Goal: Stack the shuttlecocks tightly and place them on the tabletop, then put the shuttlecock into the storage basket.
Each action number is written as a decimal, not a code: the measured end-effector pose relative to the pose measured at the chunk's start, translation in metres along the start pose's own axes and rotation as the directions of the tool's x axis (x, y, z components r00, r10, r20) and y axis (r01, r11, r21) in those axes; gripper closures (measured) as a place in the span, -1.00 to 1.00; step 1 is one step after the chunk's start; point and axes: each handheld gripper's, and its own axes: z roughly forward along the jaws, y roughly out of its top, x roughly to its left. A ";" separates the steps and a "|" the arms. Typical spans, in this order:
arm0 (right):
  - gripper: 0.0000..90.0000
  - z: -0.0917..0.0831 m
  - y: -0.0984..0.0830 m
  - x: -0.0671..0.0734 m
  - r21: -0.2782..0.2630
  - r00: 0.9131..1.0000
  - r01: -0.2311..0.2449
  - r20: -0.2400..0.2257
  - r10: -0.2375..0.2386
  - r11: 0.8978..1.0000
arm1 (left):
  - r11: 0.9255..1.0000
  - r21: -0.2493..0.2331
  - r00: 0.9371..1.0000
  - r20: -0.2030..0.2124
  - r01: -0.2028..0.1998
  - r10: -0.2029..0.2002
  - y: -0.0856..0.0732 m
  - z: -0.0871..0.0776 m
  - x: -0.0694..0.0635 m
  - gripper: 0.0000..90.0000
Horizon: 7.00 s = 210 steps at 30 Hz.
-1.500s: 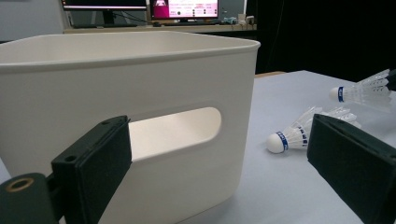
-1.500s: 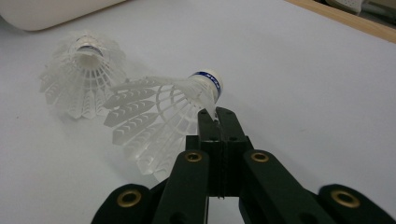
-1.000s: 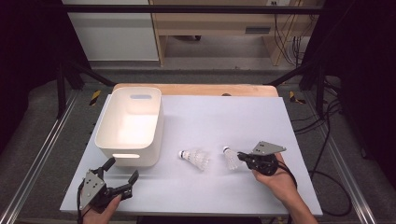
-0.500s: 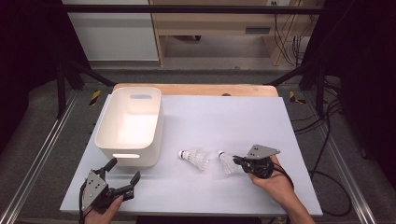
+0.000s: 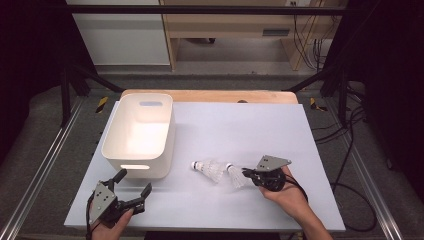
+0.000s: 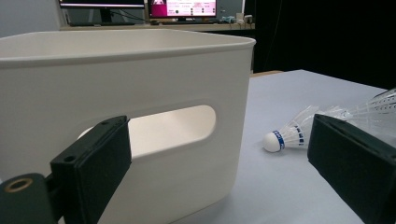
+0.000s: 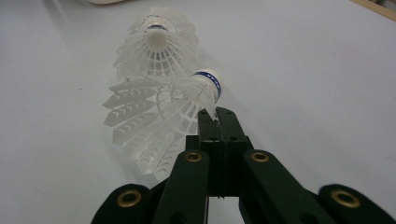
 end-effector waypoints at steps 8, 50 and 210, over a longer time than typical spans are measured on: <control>1.00 0.006 0.008 0.006 -0.002 0.999 0.023 -0.025 -0.023 1.000 | 1.000 -0.002 1.000 -0.002 0.001 -0.001 0.000 0.000 0.001 -0.86; 1.00 0.054 0.029 0.009 0.047 0.998 0.055 -0.033 -0.053 0.997 | 1.000 0.002 1.000 0.008 -0.004 0.004 0.001 0.001 -0.001 -0.86; -0.80 0.041 0.020 0.067 -0.023 0.967 -0.254 -0.039 0.253 0.967 | 0.999 -0.035 1.000 0.004 0.011 -0.011 0.002 -0.004 -0.001 -0.95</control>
